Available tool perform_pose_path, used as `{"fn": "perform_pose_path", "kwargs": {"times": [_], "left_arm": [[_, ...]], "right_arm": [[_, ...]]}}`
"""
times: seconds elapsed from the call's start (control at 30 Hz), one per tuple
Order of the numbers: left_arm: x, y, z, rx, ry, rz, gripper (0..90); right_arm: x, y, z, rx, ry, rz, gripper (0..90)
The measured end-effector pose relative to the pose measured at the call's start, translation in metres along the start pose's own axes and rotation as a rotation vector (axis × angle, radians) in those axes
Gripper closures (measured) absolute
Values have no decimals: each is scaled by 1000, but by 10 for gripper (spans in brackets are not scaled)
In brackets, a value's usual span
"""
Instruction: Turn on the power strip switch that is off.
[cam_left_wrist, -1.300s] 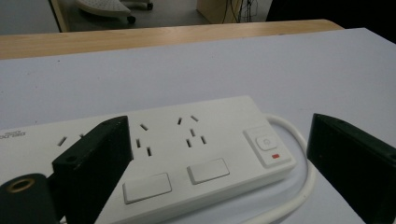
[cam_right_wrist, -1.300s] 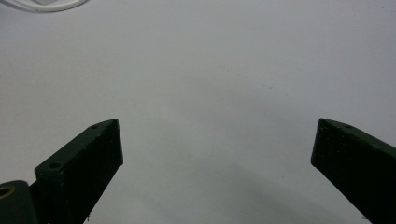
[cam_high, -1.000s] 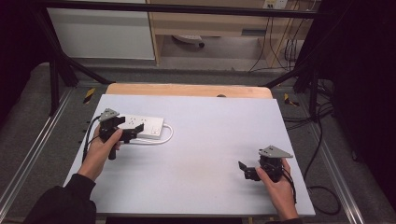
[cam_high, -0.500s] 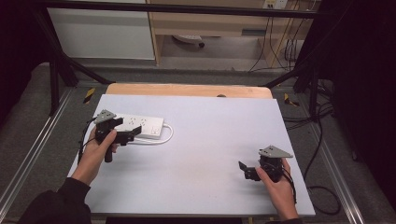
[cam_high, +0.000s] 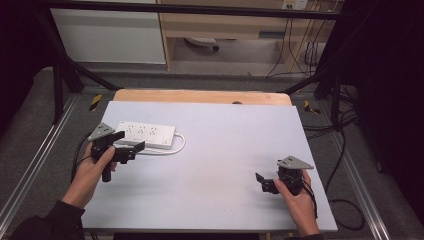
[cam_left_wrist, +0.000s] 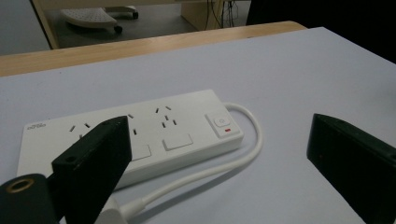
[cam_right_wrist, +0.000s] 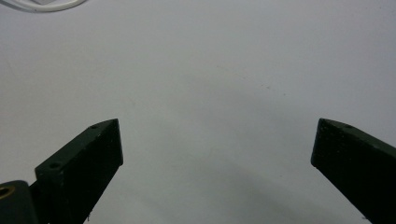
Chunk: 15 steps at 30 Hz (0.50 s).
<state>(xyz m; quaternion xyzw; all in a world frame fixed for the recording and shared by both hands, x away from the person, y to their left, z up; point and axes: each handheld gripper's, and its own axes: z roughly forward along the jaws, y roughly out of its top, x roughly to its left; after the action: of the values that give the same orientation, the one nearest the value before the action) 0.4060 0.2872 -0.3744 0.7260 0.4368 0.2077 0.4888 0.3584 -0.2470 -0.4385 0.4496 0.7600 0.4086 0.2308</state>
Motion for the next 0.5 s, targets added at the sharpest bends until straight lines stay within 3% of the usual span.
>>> {"fn": "perform_pose_path", "kwargs": {"times": [0.2,0.5], "left_arm": [[-2,-7,-22,-16,-1,5,66],[-2,-22,-49,-29,-7,-24,66]], "right_arm": [[0,0,0,2,-1,-1,26],[0,0,0,4,0,3,26]]}}
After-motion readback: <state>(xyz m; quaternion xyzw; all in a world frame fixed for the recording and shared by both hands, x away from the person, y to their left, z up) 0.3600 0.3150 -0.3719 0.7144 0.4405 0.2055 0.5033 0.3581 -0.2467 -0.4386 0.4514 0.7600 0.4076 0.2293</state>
